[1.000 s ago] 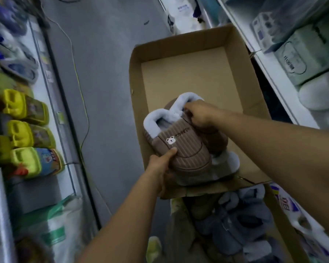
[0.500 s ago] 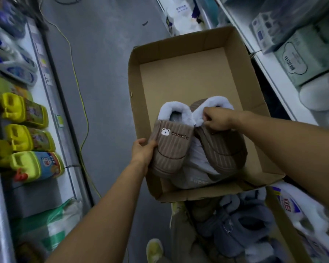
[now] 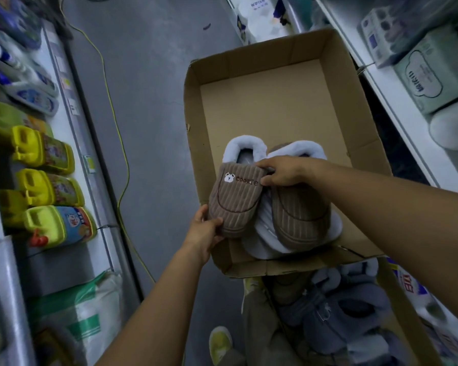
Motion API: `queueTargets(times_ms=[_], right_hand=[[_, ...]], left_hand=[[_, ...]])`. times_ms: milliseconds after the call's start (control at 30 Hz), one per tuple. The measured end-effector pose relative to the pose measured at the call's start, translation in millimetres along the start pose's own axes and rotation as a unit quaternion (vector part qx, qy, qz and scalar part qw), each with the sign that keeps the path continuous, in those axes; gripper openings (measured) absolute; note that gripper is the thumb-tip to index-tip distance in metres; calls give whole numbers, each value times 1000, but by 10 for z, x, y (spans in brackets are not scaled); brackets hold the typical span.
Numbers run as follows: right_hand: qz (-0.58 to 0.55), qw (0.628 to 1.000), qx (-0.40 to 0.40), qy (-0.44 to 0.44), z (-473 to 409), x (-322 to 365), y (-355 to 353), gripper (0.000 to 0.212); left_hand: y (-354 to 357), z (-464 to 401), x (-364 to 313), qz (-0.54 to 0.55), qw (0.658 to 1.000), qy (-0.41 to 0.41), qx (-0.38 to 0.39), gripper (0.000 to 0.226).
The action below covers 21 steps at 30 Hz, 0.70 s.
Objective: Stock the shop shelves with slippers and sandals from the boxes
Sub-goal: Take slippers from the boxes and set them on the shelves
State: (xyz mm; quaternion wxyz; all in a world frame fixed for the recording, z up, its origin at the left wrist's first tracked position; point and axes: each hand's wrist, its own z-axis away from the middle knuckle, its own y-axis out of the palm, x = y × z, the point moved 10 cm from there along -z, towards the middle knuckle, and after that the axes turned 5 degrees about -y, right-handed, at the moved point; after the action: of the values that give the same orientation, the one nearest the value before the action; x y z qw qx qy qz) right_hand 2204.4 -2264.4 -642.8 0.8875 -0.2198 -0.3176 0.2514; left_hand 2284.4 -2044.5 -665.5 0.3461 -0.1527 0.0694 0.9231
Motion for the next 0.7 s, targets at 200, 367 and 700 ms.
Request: queueTargets(times_ms=[200,367,700], right_hand=[[-57,997,-49,26,12,-1,-77,25],[-95,989,-108,34,309,-5,-124,8],[-211,944,-252,36,1671,352,-276,15]], left_hand=[[-56,32,-26,-40,999,25,13,66],[-9,191,-101,-81,994,64,34,64],[9,1035,-152,-159,969,163,92,57]])
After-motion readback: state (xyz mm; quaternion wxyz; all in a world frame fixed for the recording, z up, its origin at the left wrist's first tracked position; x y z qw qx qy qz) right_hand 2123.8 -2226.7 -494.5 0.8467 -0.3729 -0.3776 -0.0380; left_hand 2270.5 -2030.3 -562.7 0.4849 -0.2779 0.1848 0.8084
